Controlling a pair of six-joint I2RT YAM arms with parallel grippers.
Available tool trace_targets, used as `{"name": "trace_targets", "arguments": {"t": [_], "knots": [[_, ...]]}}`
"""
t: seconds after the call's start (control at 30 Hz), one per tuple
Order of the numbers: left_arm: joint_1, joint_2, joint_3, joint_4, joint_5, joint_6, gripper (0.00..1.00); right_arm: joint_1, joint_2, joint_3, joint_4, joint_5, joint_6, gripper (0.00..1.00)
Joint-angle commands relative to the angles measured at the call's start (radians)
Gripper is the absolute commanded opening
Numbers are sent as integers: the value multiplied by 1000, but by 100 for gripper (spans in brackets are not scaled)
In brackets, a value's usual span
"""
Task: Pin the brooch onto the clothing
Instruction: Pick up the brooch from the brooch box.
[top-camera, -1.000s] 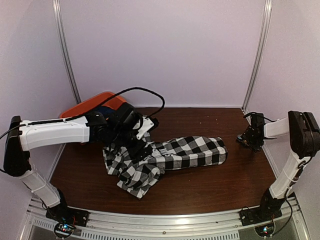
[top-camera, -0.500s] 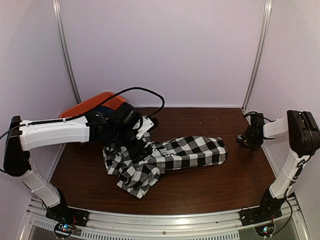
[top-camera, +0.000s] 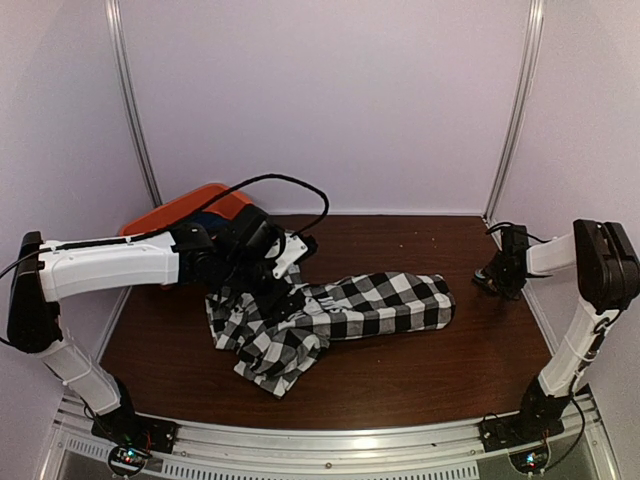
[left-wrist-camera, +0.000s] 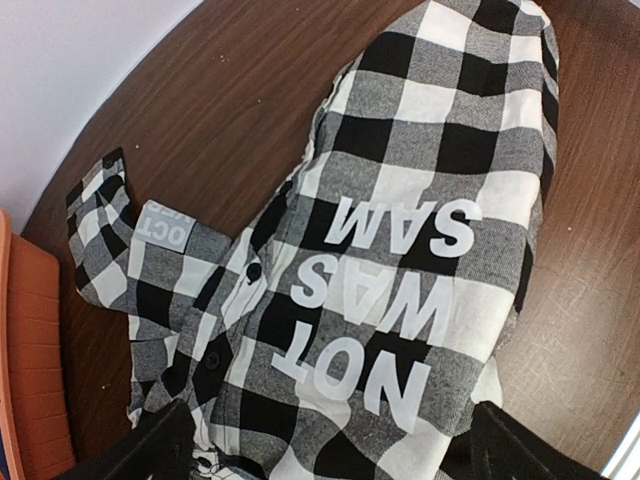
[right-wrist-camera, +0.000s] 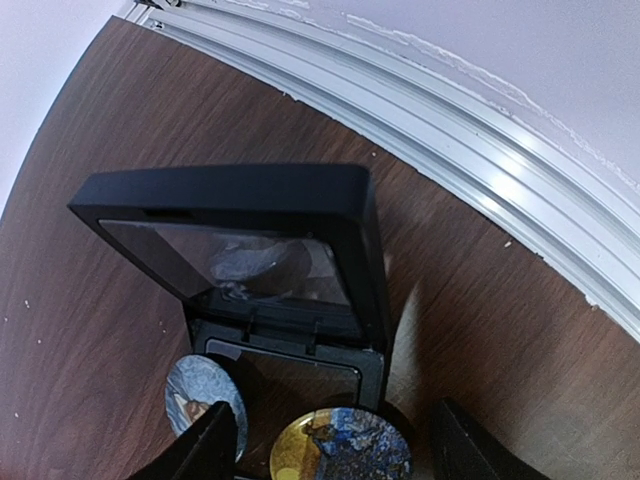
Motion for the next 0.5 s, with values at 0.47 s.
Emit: {"name": "trace_targets", "arguments": {"t": [0.47], "knots": [[9,-3,5,36,14,-11,98,-4,23,13,-61,-4,-14,61]]}}
